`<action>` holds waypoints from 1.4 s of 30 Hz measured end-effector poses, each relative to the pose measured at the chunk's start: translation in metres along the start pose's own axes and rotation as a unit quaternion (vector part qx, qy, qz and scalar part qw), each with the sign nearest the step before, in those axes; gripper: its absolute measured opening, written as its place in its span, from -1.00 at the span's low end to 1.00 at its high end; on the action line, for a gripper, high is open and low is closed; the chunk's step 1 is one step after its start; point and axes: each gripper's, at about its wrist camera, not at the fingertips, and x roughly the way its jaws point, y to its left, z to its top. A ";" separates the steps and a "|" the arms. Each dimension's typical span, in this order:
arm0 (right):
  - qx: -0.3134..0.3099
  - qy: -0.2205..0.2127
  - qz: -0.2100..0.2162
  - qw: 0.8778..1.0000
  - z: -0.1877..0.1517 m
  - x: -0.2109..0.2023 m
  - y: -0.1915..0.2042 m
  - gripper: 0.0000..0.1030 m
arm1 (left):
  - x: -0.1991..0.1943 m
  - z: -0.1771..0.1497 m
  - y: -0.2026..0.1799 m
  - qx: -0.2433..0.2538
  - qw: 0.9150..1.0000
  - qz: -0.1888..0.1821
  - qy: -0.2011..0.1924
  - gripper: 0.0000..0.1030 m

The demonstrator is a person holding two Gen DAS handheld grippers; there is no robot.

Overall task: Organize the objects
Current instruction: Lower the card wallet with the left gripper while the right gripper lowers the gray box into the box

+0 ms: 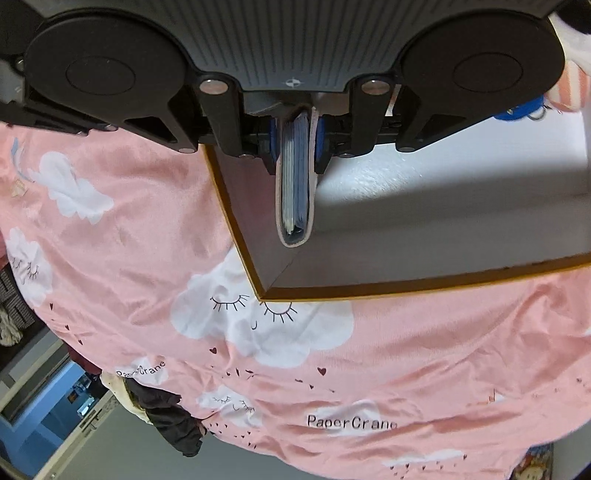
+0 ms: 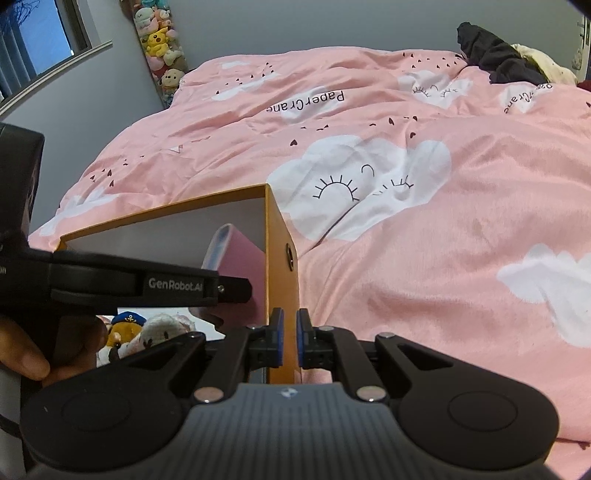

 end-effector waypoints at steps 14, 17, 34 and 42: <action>0.008 0.001 0.003 1.000 -0.006 0.000 -0.003 -0.84 | 0.001 -0.004 0.021 -0.108 0.990 -0.087 0.035 -0.42; 0.007 0.000 0.001 1.000 -0.007 0.001 -0.002 -0.84 | 0.004 -0.003 0.023 -0.127 0.987 -0.097 0.031 -0.44; 0.004 -0.008 -0.007 1.000 -0.008 -0.005 0.001 -0.83 | -0.002 -0.003 0.013 -0.085 0.992 -0.093 0.017 -0.46; 0.001 -0.026 -0.004 1.000 -0.012 -0.025 0.006 -0.43 | -0.031 -0.009 0.006 -0.066 0.993 -0.093 -0.007 -0.37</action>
